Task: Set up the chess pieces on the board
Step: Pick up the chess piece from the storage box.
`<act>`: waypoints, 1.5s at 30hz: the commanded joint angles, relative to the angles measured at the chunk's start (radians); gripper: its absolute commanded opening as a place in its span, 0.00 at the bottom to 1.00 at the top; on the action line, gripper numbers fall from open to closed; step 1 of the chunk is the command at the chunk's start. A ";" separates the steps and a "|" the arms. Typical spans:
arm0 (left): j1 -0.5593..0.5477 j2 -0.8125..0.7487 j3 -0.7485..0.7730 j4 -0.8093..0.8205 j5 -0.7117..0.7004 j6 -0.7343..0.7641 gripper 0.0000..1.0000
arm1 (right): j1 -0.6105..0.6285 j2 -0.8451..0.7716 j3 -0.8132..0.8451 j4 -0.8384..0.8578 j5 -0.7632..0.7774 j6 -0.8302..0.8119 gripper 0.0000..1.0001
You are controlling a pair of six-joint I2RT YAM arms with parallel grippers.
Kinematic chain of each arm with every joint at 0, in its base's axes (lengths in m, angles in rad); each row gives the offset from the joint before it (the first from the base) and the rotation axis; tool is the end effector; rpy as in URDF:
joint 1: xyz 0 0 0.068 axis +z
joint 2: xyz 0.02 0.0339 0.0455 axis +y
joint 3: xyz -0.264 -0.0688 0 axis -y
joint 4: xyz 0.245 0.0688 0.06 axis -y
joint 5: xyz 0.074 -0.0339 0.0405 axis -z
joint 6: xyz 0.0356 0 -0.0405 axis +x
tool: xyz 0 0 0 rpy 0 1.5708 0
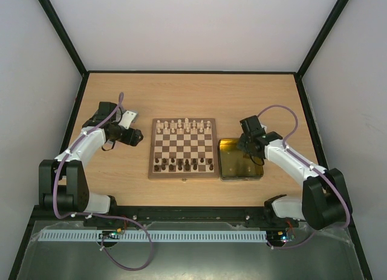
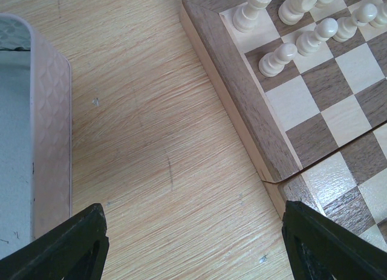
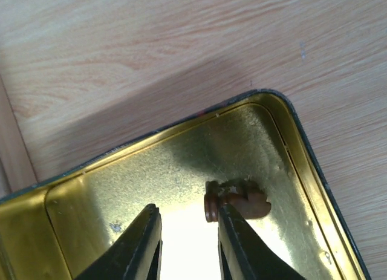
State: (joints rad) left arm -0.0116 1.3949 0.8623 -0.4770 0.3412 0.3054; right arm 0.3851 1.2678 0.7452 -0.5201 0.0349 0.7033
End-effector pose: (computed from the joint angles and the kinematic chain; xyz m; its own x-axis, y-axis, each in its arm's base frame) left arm 0.2724 -0.0151 0.2097 -0.7506 0.2921 -0.5927 0.4348 0.8938 -0.1102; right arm 0.2217 0.0885 0.2005 -0.8428 0.3558 -0.4038 0.2438 0.9213 0.3029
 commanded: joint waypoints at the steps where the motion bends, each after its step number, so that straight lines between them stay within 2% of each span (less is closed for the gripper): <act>1: 0.004 -0.004 -0.009 -0.006 0.012 -0.004 0.79 | 0.002 0.040 0.017 -0.041 -0.016 0.015 0.27; 4: 0.004 -0.005 -0.009 -0.007 0.013 -0.003 0.79 | -0.005 0.050 0.005 -0.034 0.020 0.038 0.31; 7: 0.004 -0.006 -0.010 -0.006 0.012 -0.002 0.79 | -0.015 0.065 -0.016 -0.017 -0.029 0.055 0.35; 18: 0.004 -0.005 -0.010 -0.002 0.020 0.001 0.79 | -0.042 -0.015 -0.080 -0.032 -0.154 0.193 0.35; 24: 0.004 -0.016 -0.015 -0.003 0.022 0.004 0.79 | -0.083 -0.009 -0.119 -0.001 -0.142 0.341 0.35; 29: 0.005 -0.019 -0.014 -0.005 0.031 0.006 0.79 | -0.085 0.003 -0.085 -0.004 -0.087 0.432 0.35; 40: 0.005 -0.016 -0.014 -0.006 0.045 0.011 0.79 | -0.101 0.133 0.011 -0.043 -0.059 0.423 0.35; 45: 0.005 -0.017 -0.012 -0.009 0.050 0.010 0.79 | -0.122 0.196 0.001 -0.043 -0.108 0.411 0.35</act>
State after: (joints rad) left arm -0.0116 1.3945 0.8623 -0.4770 0.3672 0.3061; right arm 0.2787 1.4246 0.7341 -0.5320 -0.0677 1.1080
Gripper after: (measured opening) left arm 0.794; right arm 0.350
